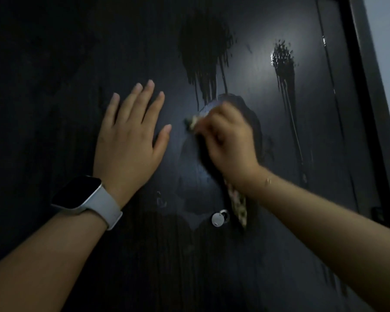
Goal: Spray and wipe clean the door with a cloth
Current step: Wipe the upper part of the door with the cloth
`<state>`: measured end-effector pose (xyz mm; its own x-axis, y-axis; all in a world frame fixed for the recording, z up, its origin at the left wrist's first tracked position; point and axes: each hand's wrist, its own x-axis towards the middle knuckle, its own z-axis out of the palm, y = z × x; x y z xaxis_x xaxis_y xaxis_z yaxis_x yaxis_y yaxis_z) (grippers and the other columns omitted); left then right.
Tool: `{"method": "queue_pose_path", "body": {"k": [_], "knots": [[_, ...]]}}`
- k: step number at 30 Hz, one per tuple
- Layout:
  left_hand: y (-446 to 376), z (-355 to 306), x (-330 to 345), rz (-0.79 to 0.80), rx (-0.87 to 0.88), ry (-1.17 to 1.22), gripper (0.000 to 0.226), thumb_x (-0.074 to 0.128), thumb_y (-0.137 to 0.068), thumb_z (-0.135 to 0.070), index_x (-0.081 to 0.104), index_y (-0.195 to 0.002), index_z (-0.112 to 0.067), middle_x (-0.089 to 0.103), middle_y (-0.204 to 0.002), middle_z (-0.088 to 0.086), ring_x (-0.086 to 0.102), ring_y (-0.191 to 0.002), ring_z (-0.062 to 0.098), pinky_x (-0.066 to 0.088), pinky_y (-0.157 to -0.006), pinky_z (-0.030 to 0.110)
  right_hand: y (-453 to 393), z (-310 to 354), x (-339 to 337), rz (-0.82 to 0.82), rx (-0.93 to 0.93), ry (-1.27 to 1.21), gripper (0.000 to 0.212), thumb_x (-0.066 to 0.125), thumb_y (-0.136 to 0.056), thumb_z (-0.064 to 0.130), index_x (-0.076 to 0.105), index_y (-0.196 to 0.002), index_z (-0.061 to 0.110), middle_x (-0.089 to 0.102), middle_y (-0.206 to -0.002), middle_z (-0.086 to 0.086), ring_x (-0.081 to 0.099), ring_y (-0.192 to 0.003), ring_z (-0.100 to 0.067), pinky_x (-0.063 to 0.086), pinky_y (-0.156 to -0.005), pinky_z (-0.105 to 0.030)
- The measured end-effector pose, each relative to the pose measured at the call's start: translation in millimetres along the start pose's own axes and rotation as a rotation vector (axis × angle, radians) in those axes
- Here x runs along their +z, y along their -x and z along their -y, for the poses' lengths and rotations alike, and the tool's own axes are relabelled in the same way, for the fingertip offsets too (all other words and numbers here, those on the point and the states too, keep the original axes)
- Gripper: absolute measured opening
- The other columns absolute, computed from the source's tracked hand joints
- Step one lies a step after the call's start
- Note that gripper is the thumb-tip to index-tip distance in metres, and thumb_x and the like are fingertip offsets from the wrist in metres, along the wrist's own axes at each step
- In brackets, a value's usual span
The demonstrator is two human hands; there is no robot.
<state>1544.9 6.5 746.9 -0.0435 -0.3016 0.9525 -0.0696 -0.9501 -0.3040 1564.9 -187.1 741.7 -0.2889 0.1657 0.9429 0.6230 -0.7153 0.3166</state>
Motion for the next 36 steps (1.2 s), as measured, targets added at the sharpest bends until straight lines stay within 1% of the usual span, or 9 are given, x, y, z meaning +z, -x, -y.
{"method": "queue_pose_path", "body": {"k": [3,5,14,21,24,28,30,33,36], "knots": [[0,2,0,0.000,-0.007,-0.005,0.058,0.029,-0.100,-0.042,0.031,-0.150,-0.012,0.024,-0.159,0.008,0.021,-0.147,0.023,0.014,-0.120,0.046,37,10,-15,0.275,-0.297,-0.054,0.023,0.054,-0.095,0.010,0.069,-0.086,-0.005,0.061,-0.088,-0.020,0.054,-0.076,-0.031,0.045,-0.066,-0.037],[0,2,1,-0.004,-0.009,-0.005,0.058,0.028,-0.100,-0.042,0.031,-0.150,-0.012,0.024,-0.159,0.008,0.021,-0.147,0.023,0.014,-0.120,0.046,30,-13,-26,0.313,-0.388,0.008,0.023,0.052,-0.095,0.009,0.069,-0.089,-0.004,0.062,-0.089,-0.020,0.055,-0.076,-0.031,0.045,-0.068,-0.036],[1,0,3,-0.022,-0.012,0.018,0.057,0.029,-0.100,-0.041,0.033,-0.149,-0.012,0.026,-0.158,0.009,0.023,-0.147,0.023,0.015,-0.120,0.046,-68,-54,-8,-0.112,0.052,0.117,0.013,0.062,-0.088,0.009,0.065,-0.079,0.000,0.057,-0.086,-0.018,0.057,-0.076,-0.029,0.048,-0.064,-0.046],[2,0,3,-0.029,-0.015,0.021,0.057,0.030,-0.100,-0.041,0.034,-0.149,-0.012,0.026,-0.158,0.009,0.023,-0.146,0.023,0.016,-0.120,0.047,-6,-37,-26,0.197,-0.252,0.049,0.016,0.058,-0.090,0.003,0.069,-0.081,-0.004,0.060,-0.086,-0.019,0.056,-0.080,-0.027,0.045,-0.073,-0.030],[2,1,3,-0.027,-0.014,0.016,0.057,0.029,-0.101,-0.041,0.034,-0.149,-0.012,0.026,-0.158,0.009,0.023,-0.146,0.024,0.016,-0.120,0.047,-73,-56,-15,0.060,-0.070,0.092,0.012,0.060,-0.089,0.008,0.067,-0.083,0.002,0.058,-0.092,-0.019,0.055,-0.082,-0.020,0.049,-0.071,-0.040],[1,0,3,-0.028,-0.009,0.021,0.057,0.028,-0.101,-0.041,0.034,-0.149,-0.012,0.026,-0.158,0.009,0.023,-0.146,0.024,0.017,-0.119,0.047,-97,-60,-7,-0.050,0.096,0.147,0.013,0.063,-0.089,0.014,0.067,-0.084,0.003,0.058,-0.095,-0.016,0.049,-0.079,-0.010,0.047,-0.070,-0.035],[1,1,3,-0.030,-0.012,0.022,0.057,0.029,-0.100,-0.041,0.034,-0.149,-0.011,0.026,-0.158,0.009,0.023,-0.146,0.024,0.017,-0.119,0.047,-60,-45,-10,0.008,0.034,0.109,0.012,0.062,-0.089,0.008,0.065,-0.080,0.001,0.056,-0.090,-0.017,0.052,-0.079,-0.018,0.047,-0.068,-0.034],[1,1,2,-0.033,-0.016,0.021,0.058,0.029,-0.100,-0.042,0.034,-0.149,-0.011,0.027,-0.158,0.009,0.024,-0.146,0.024,0.017,-0.119,0.047,1,-21,-17,0.134,-0.172,-0.042,0.008,0.066,-0.087,-0.001,0.068,-0.081,-0.005,0.056,-0.088,-0.009,0.050,-0.084,-0.012,0.042,-0.076,-0.020],[0,0,2,-0.030,-0.015,0.023,0.058,0.028,-0.100,-0.042,0.033,-0.149,-0.012,0.026,-0.158,0.009,0.024,-0.146,0.023,0.018,-0.119,0.047,-21,-39,-17,0.159,-0.170,-0.035,0.004,0.067,-0.086,-0.001,0.068,-0.082,-0.002,0.055,-0.092,-0.005,0.052,-0.086,-0.012,0.044,-0.077,-0.021]]}}
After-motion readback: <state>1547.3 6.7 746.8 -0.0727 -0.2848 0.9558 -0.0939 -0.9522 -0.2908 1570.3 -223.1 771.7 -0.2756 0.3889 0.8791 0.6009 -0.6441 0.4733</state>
